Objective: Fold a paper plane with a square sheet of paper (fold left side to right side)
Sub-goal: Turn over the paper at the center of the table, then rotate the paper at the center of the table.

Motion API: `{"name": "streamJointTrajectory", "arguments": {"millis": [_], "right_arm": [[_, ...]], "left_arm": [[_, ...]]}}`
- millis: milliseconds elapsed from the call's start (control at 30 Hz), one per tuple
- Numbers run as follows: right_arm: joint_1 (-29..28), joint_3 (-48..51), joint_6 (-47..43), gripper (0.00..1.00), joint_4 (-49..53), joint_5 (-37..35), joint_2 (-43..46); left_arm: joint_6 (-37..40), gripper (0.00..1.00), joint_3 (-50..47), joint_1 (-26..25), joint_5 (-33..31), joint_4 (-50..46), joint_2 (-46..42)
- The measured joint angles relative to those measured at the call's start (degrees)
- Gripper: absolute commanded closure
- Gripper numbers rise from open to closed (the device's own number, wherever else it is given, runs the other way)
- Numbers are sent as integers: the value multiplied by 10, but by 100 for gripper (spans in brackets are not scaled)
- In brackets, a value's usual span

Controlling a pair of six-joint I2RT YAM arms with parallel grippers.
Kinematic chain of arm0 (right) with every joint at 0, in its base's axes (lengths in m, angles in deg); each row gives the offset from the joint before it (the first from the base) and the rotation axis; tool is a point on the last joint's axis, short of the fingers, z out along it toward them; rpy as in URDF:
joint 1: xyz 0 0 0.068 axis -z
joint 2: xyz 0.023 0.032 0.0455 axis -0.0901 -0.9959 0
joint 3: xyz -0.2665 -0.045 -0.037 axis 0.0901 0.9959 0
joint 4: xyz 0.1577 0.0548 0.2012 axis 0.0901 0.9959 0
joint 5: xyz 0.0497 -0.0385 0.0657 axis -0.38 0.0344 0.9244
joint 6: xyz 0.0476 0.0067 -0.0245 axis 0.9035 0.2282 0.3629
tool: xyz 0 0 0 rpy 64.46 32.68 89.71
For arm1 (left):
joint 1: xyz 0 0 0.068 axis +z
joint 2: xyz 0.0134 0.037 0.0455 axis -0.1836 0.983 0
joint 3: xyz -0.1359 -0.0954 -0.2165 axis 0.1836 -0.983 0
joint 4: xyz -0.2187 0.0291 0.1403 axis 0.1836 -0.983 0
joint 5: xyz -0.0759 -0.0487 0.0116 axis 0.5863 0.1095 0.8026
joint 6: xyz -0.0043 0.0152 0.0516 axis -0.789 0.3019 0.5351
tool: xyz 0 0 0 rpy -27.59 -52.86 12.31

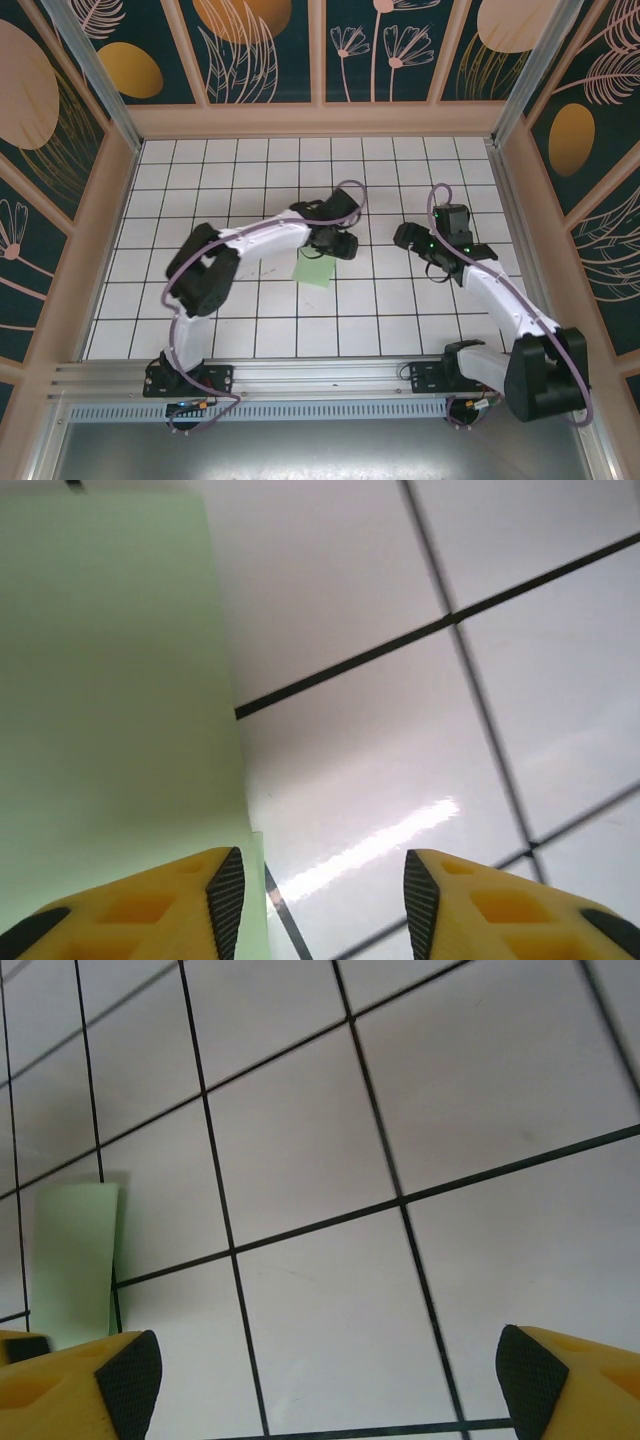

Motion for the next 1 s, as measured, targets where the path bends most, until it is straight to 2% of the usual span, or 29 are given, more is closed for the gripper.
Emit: {"name": "streamJointTrajectory", "arguments": {"millis": [133, 300, 500, 633, 867, 1000], "right_arm": [[-29, -24, 18, 4, -18, 19, -90], [-104, -111, 32, 1, -30, 14, -212], [-168, -224, 45, 1, -48, 4, -331], [-186, -271, 53, 1, -52, -1, -391], [-210, -336, 57, 2, -45, -5, -457], [-222, -367, 55, 7, -49, 13, -476]], "left_arm": [[-13, 38, -120, 63, 45, 96, -128], [-49, 28, -287, 144, 55, 226, -265], [-106, 19, -440, 181, 31, 308, -368], [-127, 16, -481, 187, 3, 323, -421], [-136, 13, -495, 186, -45, 324, -477], [-136, 12, -505, 186, -70, 319, -499]]}}
